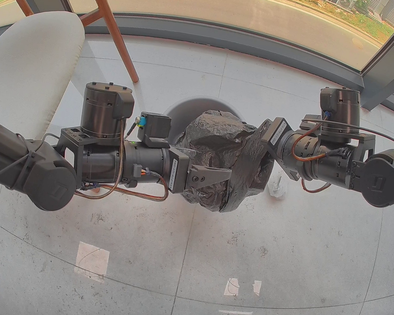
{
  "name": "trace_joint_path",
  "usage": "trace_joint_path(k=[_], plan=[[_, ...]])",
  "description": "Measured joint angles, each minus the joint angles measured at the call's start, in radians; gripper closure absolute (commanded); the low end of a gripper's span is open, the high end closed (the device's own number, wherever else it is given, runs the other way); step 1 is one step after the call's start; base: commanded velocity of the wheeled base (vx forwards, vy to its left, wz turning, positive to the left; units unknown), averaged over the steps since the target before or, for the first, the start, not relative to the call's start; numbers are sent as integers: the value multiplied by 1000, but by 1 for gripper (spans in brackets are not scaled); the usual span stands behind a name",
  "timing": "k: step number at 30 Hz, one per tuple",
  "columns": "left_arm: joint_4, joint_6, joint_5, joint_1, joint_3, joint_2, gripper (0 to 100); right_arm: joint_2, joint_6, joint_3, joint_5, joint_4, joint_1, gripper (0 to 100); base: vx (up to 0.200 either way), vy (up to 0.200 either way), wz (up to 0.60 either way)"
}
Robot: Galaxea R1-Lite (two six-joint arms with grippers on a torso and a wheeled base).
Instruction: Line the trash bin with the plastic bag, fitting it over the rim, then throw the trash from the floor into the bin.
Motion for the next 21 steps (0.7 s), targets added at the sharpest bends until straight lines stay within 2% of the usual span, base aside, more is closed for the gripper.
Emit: trace_joint_path(k=[4, 12, 19, 21], plan=[[0, 2, 64, -41, 1, 14, 0, 0, 2, 0, -1, 0, 1, 100, 0, 0, 0], [4, 27, 333, -169, -11, 83, 0, 0, 5, -1, -19, 0, 0, 100, 0, 0, 0], [7, 77, 602, -209, -26, 147, 0, -2, 6, 0, -21, 0, -1, 100, 0, 0, 0], [7, 81, 650, -215, -41, 165, 0, -4, 6, 0, -22, 0, -1, 100, 0, 0, 0]])
